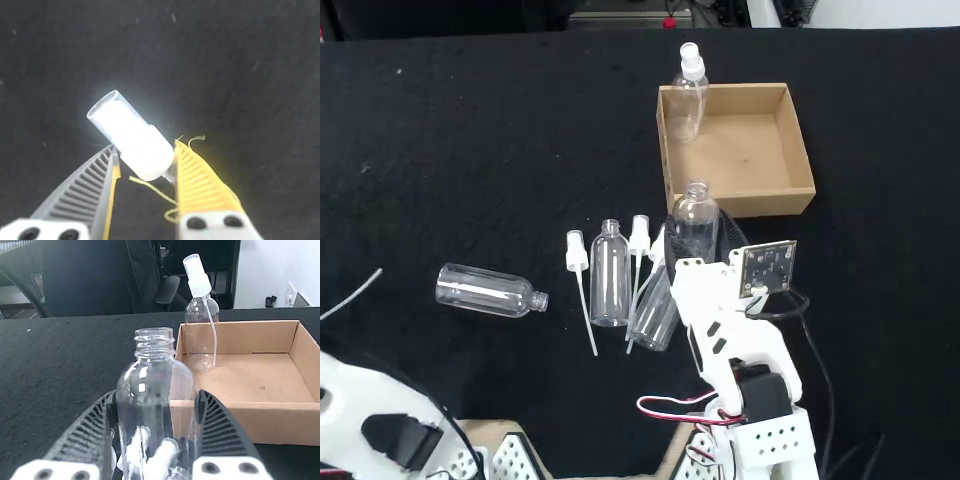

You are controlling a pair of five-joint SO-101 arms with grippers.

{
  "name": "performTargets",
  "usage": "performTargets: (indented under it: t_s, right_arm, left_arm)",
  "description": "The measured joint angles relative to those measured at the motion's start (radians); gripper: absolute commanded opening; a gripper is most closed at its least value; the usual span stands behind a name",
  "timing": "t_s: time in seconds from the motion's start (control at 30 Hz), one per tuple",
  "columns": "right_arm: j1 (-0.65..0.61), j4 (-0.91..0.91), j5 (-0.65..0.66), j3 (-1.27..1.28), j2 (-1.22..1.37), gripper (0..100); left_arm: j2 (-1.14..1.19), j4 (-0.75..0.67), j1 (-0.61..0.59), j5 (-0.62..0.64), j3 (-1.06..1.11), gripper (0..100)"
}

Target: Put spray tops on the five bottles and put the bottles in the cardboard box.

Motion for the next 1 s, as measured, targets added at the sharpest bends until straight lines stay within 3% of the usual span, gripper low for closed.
performTargets:
  t_s: [0.2,0.43,0.57,0.8,1.0]
  right_arm:
    - [0.0,0.0,0.0,0.0,0.0,9.3]
    - [0.0,0.0,0.0,0.0,0.0,9.3]
    - [0.0,0.0,0.0,0.0,0.0,9.3]
    - [0.0,0.0,0.0,0.0,0.0,9.3]
    - [0.0,0.0,0.0,0.0,0.0,9.3]
  left_arm:
    - [0.0,0.143,0.127,-0.327,-0.11,3]
    - [0.026,0.21,0.199,-0.855,-0.164,3]
    - [0.075,0.183,0.209,-0.913,-0.18,5]
    - [0.121,0.183,0.216,-0.924,-0.265,34]
    - [0.121,0.187,0.215,-0.924,-0.308,33]
